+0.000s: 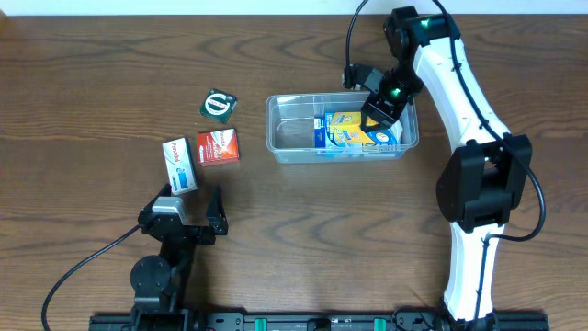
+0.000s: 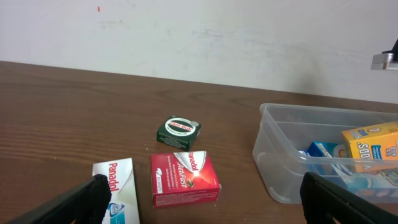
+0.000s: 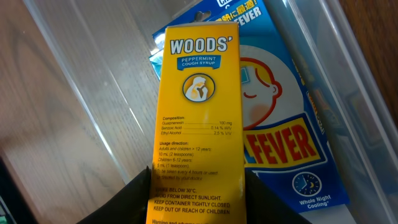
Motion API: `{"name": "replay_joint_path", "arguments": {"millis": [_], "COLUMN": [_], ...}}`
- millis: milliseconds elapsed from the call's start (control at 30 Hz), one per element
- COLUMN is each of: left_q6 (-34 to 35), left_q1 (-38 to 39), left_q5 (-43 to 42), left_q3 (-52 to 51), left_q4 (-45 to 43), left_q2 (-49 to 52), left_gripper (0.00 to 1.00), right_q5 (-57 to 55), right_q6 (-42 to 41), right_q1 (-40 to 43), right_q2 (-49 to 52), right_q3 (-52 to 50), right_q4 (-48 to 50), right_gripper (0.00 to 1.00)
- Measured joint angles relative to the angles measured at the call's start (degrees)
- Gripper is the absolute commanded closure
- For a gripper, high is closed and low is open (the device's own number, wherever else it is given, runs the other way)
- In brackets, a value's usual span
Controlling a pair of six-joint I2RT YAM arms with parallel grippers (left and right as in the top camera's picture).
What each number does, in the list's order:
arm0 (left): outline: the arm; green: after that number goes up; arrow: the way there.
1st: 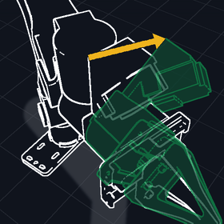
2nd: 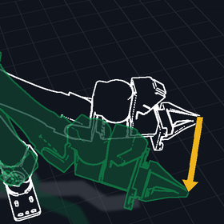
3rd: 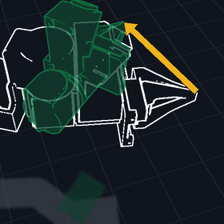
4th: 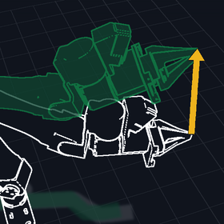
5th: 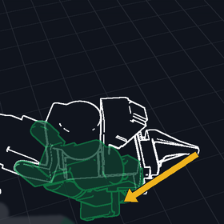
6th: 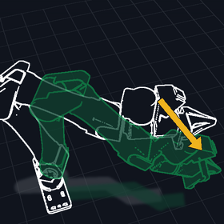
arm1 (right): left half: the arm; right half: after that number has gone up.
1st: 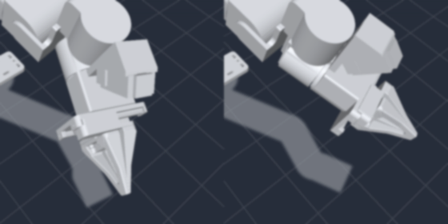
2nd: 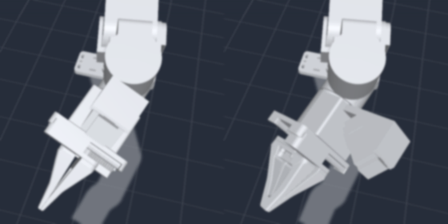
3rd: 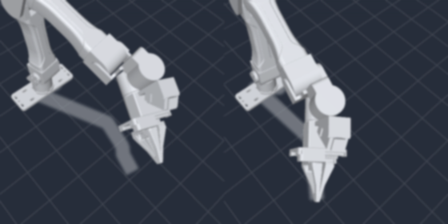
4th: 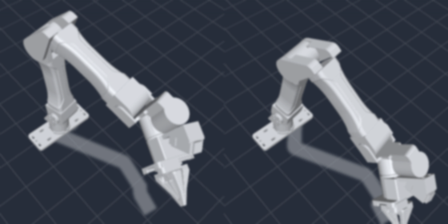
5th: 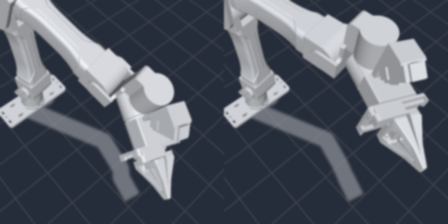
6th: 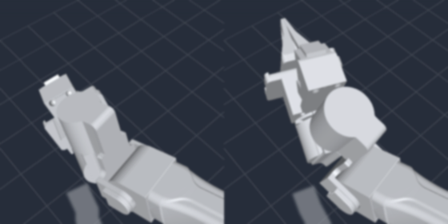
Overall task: Pack container
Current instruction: 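Carry the yellow box left over the container and lower it, then lay the yellow box on the blue box and release it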
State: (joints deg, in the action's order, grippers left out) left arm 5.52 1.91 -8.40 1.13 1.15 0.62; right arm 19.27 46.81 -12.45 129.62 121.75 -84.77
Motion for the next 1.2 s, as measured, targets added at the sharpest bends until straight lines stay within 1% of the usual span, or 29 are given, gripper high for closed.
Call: {"name": "replay_joint_path", "arguments": {"millis": [67, 167, 400, 433, 567, 633, 667, 700, 733, 767, 800, 867, 1000, 1200], "left_q6": [0.00, 0.00, 0.00, 0.00, 0.00, 0.00, 0.00, -0.02, 0.00, 0.00, 0.00, 0.00, 0.00, 0.00], "left_q1": [0.00, 0.00, 0.00, 0.00, 0.00, 0.00, 0.00, 0.00, 0.00, 0.00, 0.00, 0.00, 0.00, 0.00], "left_q5": [0.00, -0.02, 0.00, 0.00, 0.00, 0.00, 0.00, 0.00, 0.00, 0.00, 0.00, 0.00, 0.00, 0.00], "left_q3": [0.00, 0.00, 0.00, 0.00, 0.00, 0.00, 0.00, 0.00, 0.00, 0.00, 0.00, 0.00, 0.00, 0.00], "left_q4": [0.00, 0.00, 0.00, 0.00, 0.00, 0.00, 0.00, 0.00, 0.00, 0.02, 0.00, 0.00, 0.00, 0.00], "left_q2": [0.00, 0.00, 0.00, 0.00, 0.00, 0.00, 0.00, 0.00, 0.00, 0.00, 0.00, 0.00, 0.00, 0.00], "left_gripper": [0.02, 0.02, 0.02, 0.02, 0.02, 0.02, 0.02, 0.02, 0.02, 0.02, 0.02, 0.02, 0.02, 0.02], "right_q5": [0.04, -0.04, -0.81, -0.87, -1.11, -1.14, -1.16, -1.18, -1.22, -1.22, -1.25, -1.29, -1.31, -3.89], "right_q6": [-0.24, -0.48, -1.90, -2.43, -6.75, -10.71, -12.00, -13.81, -16.04, -18.78, -20.35, -24.79, -32.09, -40.17], "right_q1": [0.00, 0.00, 0.00, 0.00, 0.00, 0.00, 0.00, 0.00, 0.00, 0.00, 0.00, -0.02, -0.26, -2.21], "right_q2": [0.00, 0.00, 0.00, 0.00, 0.00, 0.00, 0.00, 0.00, 0.00, 0.00, 0.00, 0.00, 0.00, 0.00], "right_q3": [0.00, 0.02, 0.02, 0.02, 0.02, 0.02, 0.02, 0.02, 0.02, 0.07, 0.07, 0.07, 0.07, 0.07], "right_q4": [0.00, 0.04, 1.05, 1.36, 2.45, 2.60, 2.64, 2.75, 2.95, 3.26, 3.63, 4.15, 5.05, 7.34], "right_gripper": [0.45, 0.36, 0.29, 0.29, 0.34, 0.41, 0.45, 0.53, 0.62, 0.72, 0.78, 0.86, 0.91, 0.91]}}
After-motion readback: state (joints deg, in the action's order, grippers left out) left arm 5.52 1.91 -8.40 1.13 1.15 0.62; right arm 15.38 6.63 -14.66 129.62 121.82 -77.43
